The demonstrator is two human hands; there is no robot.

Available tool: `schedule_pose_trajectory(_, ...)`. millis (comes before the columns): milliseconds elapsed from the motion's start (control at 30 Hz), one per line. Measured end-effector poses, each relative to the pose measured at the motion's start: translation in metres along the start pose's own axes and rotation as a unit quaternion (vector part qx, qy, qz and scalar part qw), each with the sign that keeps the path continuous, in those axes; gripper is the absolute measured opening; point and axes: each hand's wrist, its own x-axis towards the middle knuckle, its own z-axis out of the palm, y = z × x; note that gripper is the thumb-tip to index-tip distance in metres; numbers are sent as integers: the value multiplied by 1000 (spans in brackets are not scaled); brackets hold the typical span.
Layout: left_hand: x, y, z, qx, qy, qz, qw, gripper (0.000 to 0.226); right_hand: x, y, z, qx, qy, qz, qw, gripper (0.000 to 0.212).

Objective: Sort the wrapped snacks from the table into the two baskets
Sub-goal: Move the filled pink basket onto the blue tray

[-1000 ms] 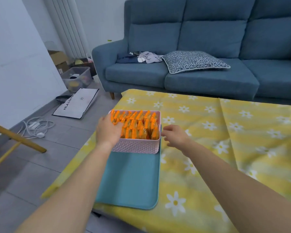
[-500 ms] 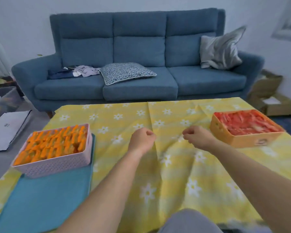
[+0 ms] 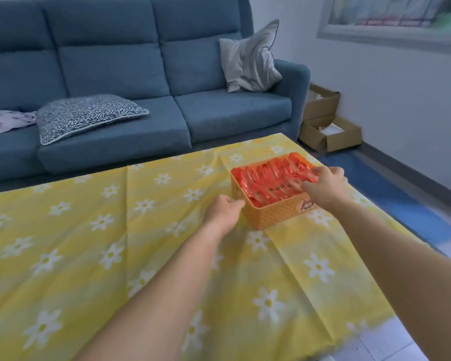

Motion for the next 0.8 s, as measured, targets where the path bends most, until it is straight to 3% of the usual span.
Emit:
schedule_pose_trajectory(133,35,9,33,-42,-1,-27,999,33,40,7,-1,7,-4,34,999,71)
schedule_pose_trajectory(267,56,10,42,-54,13,-28,998,19,63,6,6,43,-32,47,997,55)
schedule_pose_trajectory(400,56,6,36,-78,19,-32,996,15,63,-1,11,95,-20,54,994,54)
schedule_pose_trajectory(567,33,-8,-3,-85,46,-32,995,12,39,-17,20,176,-18,78,981,50)
schedule_pose_trajectory(700,-2,-22,-63,-80,72,-39,993,14,-5,-50,24,221,-32,63,973,13)
schedule_pose_trajectory(800,-32,-33,-109,-76,99,-48,991,15,-40,-77,29,241,-61,59,967,16)
